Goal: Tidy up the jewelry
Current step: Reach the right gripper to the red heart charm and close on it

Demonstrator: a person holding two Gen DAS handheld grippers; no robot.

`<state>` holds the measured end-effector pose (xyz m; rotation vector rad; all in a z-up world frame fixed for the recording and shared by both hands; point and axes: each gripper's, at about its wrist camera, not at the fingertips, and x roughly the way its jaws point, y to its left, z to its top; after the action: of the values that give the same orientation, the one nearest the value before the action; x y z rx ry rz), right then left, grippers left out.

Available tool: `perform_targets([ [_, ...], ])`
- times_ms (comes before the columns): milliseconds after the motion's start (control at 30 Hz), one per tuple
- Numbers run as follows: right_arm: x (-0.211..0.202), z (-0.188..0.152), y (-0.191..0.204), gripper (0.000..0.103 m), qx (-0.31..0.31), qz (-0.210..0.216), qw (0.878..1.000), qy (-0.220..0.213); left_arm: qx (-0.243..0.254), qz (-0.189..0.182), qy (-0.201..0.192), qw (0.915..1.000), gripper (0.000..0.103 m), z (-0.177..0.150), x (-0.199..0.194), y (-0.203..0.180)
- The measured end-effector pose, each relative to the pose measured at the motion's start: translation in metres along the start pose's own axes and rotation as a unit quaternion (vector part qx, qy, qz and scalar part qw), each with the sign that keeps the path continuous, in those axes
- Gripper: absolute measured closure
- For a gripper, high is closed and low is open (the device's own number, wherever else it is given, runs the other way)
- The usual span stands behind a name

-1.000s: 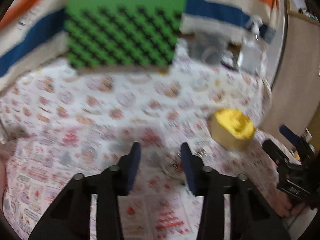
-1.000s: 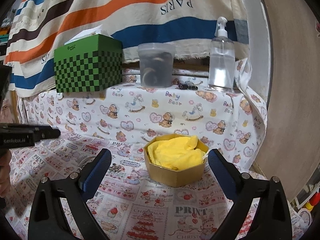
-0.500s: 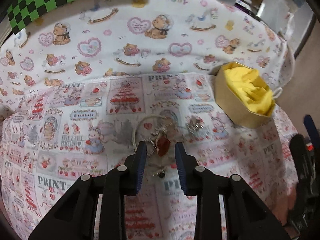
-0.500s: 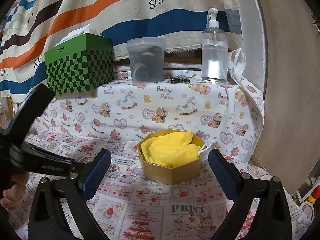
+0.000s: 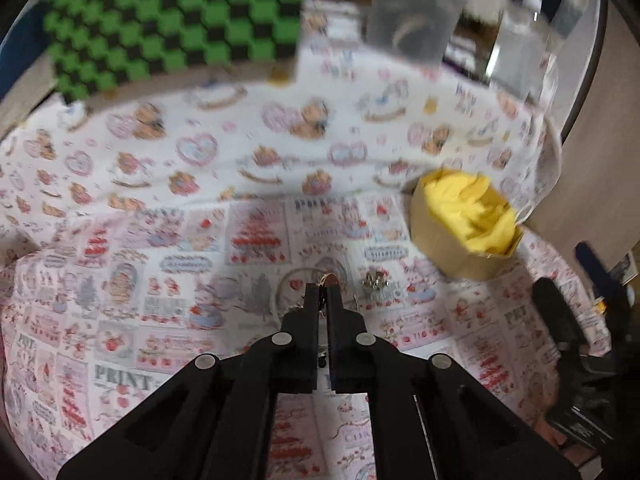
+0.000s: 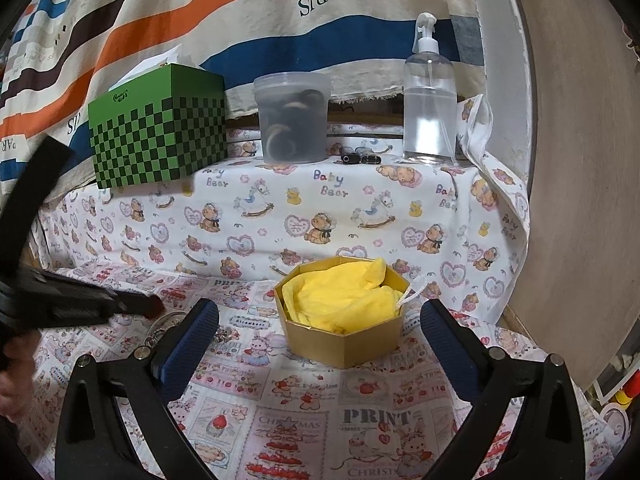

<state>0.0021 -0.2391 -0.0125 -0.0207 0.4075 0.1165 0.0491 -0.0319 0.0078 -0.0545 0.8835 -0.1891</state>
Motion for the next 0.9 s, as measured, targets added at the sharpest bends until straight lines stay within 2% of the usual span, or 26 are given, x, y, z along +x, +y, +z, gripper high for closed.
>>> perform_targets([
  [100, 0.002, 0.001, 0.001, 0.001, -0.005, 0.02, 1.0, 0.013, -0.02, -0.001, -0.05, 0.9985, 0.1, 0.0, -0.021, 0.013],
  [200, -0.002, 0.015, -0.003, 0.001, 0.03, 0.096, 0.994, 0.033, -0.009, 0.015, -0.083, 0.9964, 0.1, 0.004, -0.017, 0.02],
  [267, 0.0, 0.025, 0.002, 0.002, 0.041, 0.099, 0.993, 0.051, -0.013, 0.019, -0.093, 0.9954, 0.1, 0.005, -0.017, 0.027],
  [367, 0.023, 0.034, 0.01, 0.02, 0.061, 0.144, 0.981, 0.114, -0.039, 0.009, -0.096, 0.9945, 0.1, 0.009, -0.015, 0.039],
  [433, 0.047, 0.035, 0.022, 0.032, 0.062, 0.144, 0.972, 0.172, -0.042, 0.02, -0.109, 0.993, 0.1, 0.009, -0.015, 0.044],
  [467, 0.058, 0.034, 0.028, 0.042, 0.062, 0.146, 0.968, 0.195, -0.042, 0.029, -0.114, 0.9921, 0.1, 0.009, -0.017, 0.046],
  [500, 0.069, 0.031, 0.035, 0.05, 0.065, 0.154, 0.962, 0.214, -0.044, 0.032, -0.116, 0.9918, 0.1, 0.008, -0.017, 0.048],
  [533, 0.079, 0.029, 0.04, 0.053, 0.067, 0.159, 0.958, 0.229, -0.048, 0.028, -0.114, 0.9919, 0.1, 0.008, -0.018, 0.05],
  [600, 0.099, 0.021, 0.052, 0.067, 0.061, 0.148, 0.953, 0.258, -0.054, 0.021, -0.114, 0.9918, 0.1, 0.008, -0.017, 0.054],
  [700, 0.119, 0.011, 0.062, 0.073, 0.05, 0.122, 0.954, 0.269, -0.044, 0.045, -0.127, 0.9899, 0.1, 0.006, -0.018, 0.051],
  [833, 0.135, 0.002, 0.065, 0.083, 0.049, 0.102, 0.955, 0.275, -0.037, 0.056, -0.133, 0.9888, 0.1, 0.005, -0.018, 0.05],
  [900, 0.137, 0.001, 0.066, 0.093, 0.045, 0.09, 0.955, 0.278, -0.033, 0.065, -0.137, 0.9879, 0.1, 0.005, -0.018, 0.049],
])
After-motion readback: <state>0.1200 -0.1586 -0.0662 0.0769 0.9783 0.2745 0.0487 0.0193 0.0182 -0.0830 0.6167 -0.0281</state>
